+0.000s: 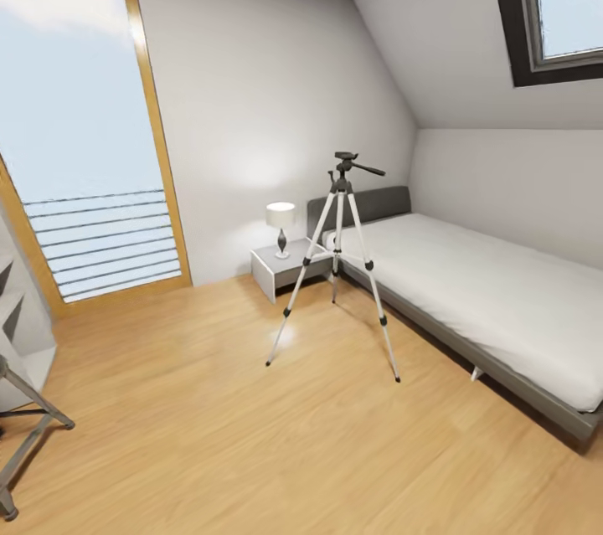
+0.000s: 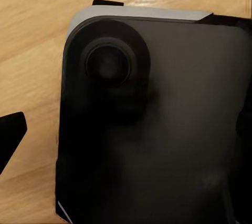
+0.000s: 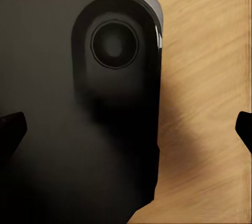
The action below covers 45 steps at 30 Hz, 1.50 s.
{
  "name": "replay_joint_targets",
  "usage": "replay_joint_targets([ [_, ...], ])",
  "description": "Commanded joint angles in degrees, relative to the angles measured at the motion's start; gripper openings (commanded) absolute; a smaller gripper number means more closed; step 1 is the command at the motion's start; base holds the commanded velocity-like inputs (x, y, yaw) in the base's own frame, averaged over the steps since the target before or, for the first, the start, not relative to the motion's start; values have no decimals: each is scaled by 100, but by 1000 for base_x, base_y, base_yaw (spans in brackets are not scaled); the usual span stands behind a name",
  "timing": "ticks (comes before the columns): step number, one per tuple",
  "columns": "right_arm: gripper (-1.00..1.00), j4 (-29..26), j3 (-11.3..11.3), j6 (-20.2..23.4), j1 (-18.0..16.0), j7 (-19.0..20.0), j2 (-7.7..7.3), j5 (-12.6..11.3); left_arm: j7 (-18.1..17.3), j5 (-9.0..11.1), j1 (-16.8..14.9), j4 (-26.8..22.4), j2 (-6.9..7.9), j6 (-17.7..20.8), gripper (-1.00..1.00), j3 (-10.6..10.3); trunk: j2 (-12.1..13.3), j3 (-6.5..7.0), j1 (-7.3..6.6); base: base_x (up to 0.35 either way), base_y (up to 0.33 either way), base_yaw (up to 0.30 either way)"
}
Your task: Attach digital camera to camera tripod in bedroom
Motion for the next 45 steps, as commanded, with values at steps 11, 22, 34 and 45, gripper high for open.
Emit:
replay_joint_targets([
  [11,100,0,-3,-20,0,-2,-11,8,-1,57,2,-4,-1,-8,100,0,-2,20,2,166,-223,216],
  [22,100,0,-2,-22,0,-2,-15,8,-1,58,2,-4,-1,-9,100,0,-2,51,2,43,-42,259],
  [34,100,0,-2,-22,-1,-2,-15,21,-1,72,2,-7,2,-9,100,8,-2,77,2,3,-2,262],
  [45,100,0,3,-22,-1,-2,-25,25,4,403,2,-13,1,-9,100,9,-2,81,2,0,0,265],
])
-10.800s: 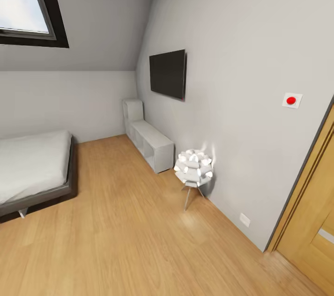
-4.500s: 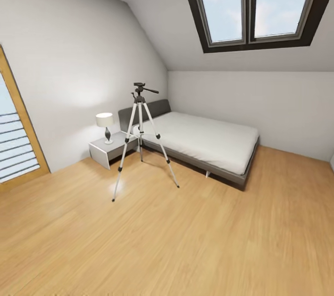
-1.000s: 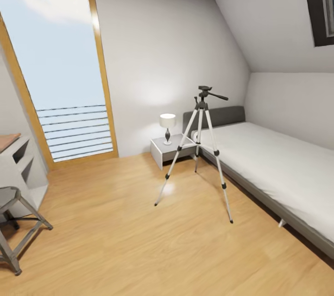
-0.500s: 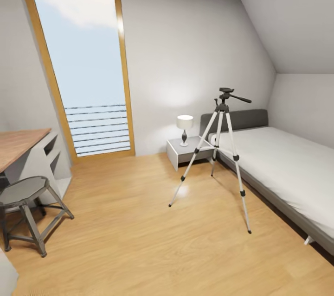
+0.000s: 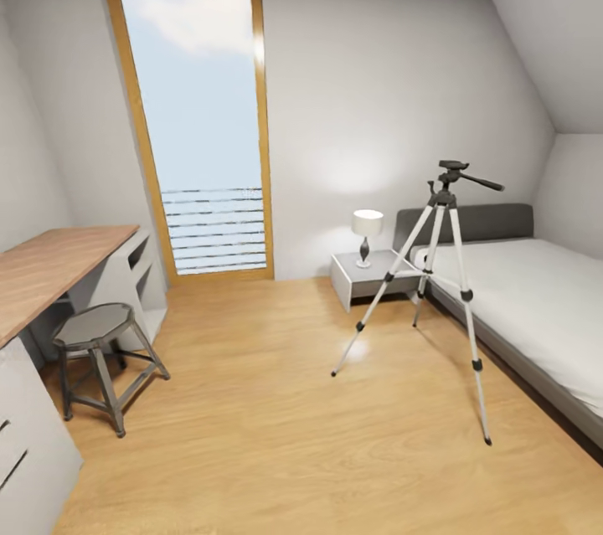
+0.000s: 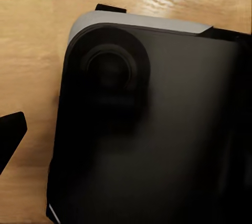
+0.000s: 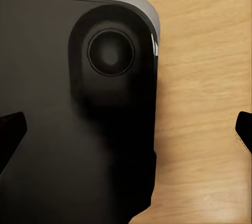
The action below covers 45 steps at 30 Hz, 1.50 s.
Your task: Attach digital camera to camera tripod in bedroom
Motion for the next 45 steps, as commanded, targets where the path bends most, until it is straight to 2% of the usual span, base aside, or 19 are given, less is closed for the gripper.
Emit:
replay_joint_targets([
  [1,100,1,-3,-18,-1,-2,-2,11,-1,103,2,-7,-2,-8,100,2,-2,-4,0,0,0,265],
  [7,100,1,-16,-23,-1,-2,-19,11,-4,416,2,-7,1,-8,100,-4,-2,-4,0,0,0,265],
  [13,100,1,-28,-24,-2,-2,-42,11,-5,520,2,-5,-2,-8,100,-8,-2,-4,0,0,0,266],
  [23,100,1,-27,-33,-1,-4,-54,4,-5,533,2,14,-14,-8,100,-20,-2,-4,0,0,0,266],
  [32,100,1,-48,-381,0,-4,-108,-31,-5,509,2,13,-61,-15,100,-44,-2,-4,0,0,0,266],
  [45,100,2,-51,-441,0,-2,-148,-48,-5,496,2,11,-75,-9,100,-74,-2,-4,0,0,0,266],
])
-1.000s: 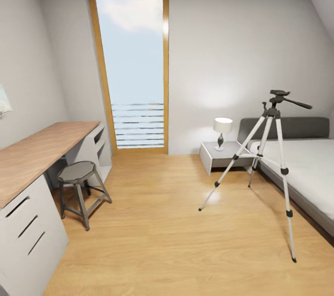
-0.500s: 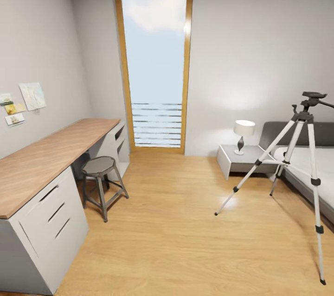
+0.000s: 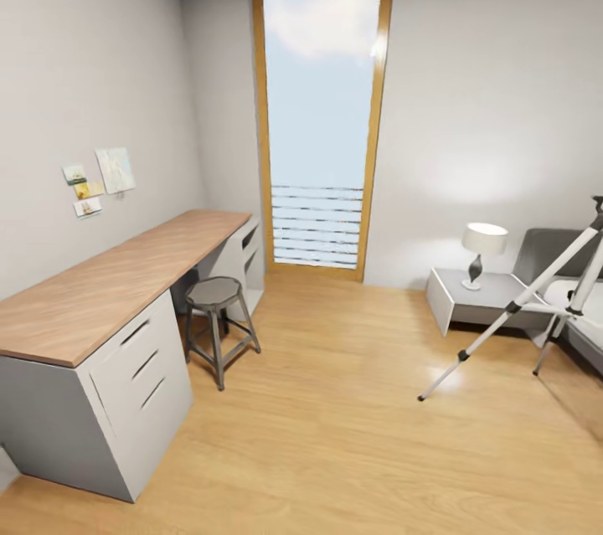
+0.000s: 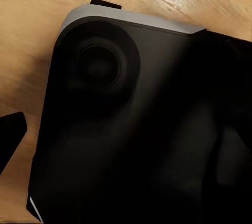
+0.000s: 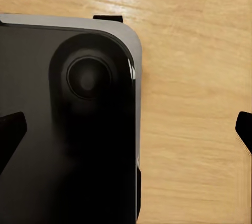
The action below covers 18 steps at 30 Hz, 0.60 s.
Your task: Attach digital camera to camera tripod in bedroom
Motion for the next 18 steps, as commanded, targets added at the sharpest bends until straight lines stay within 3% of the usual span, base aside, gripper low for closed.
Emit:
replay_joint_targets([
  [1,100,2,-5,-14,-1,-2,-1,5,-1,35,2,-7,-3,-9,100,-4,-2,-4,0,0,-6,266],
  [10,100,25,-11,11,-2,-2,-9,-4,-1,30,2,-7,-8,-8,100,-6,-2,-4,0,0,-114,248],
  [18,100,41,3,37,-1,-2,-13,19,-1,26,2,-7,-8,-8,100,-8,-2,-4,0,0,-256,61],
])
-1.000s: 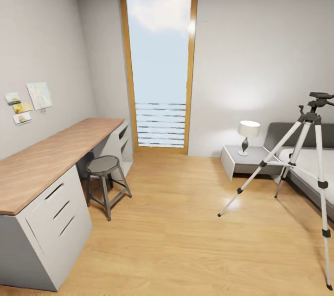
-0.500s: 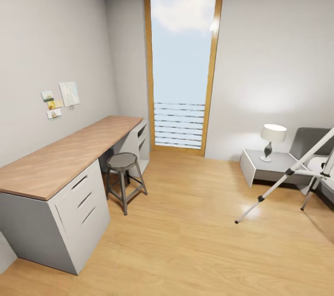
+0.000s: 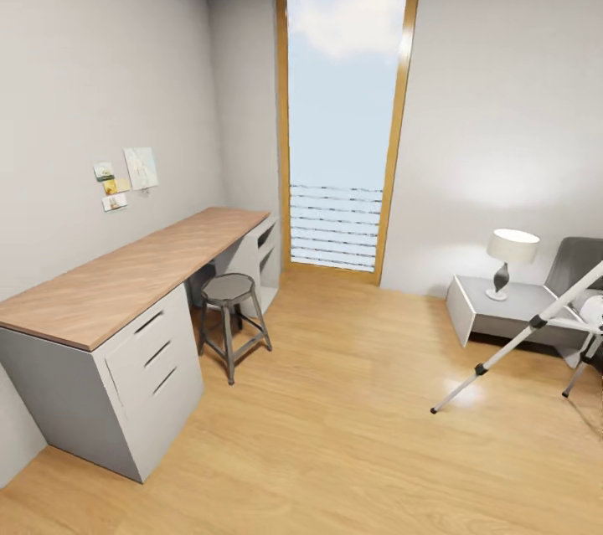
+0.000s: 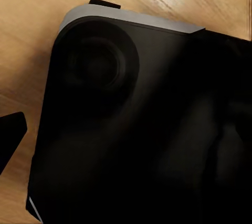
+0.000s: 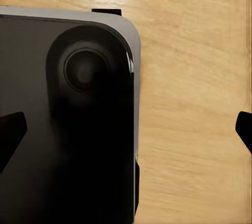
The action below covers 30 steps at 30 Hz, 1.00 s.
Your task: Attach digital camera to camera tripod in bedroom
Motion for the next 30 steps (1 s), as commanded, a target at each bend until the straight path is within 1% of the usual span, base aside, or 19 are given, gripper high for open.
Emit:
replay_joint_targets([
  [1,100,5,5,-22,-1,-2,-2,12,-1,38,2,-5,-1,-12,100,-4,-2,-3,0,0,-274,15],
  [26,100,7,36,-33,0,-2,-6,34,-1,37,2,-5,1,-14,100,-3,-2,-3,0,-2,-279,2],
  [30,100,7,38,-36,2,-2,-6,34,-1,49,2,-5,6,-15,100,-3,-2,-3,0,-33,-168,0],
])
